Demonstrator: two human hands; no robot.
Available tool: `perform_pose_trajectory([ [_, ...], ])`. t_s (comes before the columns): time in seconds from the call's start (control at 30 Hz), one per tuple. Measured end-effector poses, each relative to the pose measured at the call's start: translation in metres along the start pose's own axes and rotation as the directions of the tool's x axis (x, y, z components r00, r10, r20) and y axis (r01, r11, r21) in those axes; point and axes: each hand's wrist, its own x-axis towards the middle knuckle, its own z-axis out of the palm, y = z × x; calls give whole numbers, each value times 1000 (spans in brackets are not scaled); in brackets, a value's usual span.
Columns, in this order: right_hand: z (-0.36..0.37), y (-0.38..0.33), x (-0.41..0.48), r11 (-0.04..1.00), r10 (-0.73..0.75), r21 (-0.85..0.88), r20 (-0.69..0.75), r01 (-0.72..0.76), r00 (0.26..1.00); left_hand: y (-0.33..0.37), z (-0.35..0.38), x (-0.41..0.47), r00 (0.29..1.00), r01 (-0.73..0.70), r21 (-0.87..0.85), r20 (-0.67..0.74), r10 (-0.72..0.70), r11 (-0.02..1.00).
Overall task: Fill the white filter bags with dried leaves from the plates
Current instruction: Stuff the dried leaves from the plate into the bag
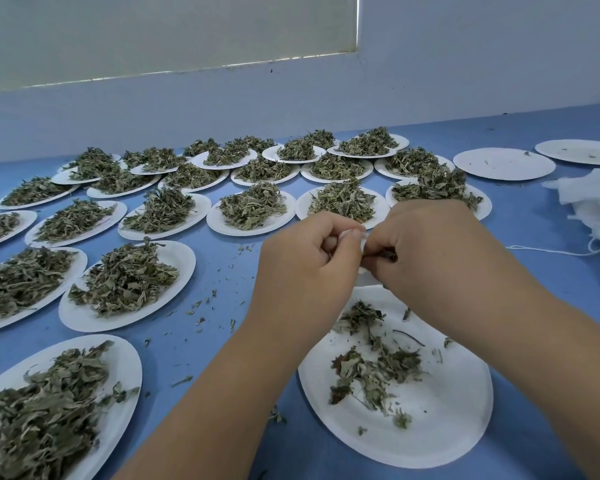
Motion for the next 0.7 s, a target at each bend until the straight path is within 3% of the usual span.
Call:
perform_pose_trajectory([
  [0.17, -3, 3, 0, 985, -4, 172, 33, -1, 999, 1, 0, -1, 1000, -20, 24, -8, 20, 1000],
  [0.27, -8, 4, 0, 907, 102, 403, 64, -119, 993, 0, -2, 1, 999, 13, 17, -31, -13, 1000],
  [0.43, -8, 7, -1, 807, 111, 572, 102, -149, 989, 0, -3, 2, 998, 47, -19, -41, -48, 999],
  [0.7, -2, 5, 0, 871, 85, 490, -70, -40, 994, 1, -3, 1, 998, 47, -42, -32, -48, 998],
])
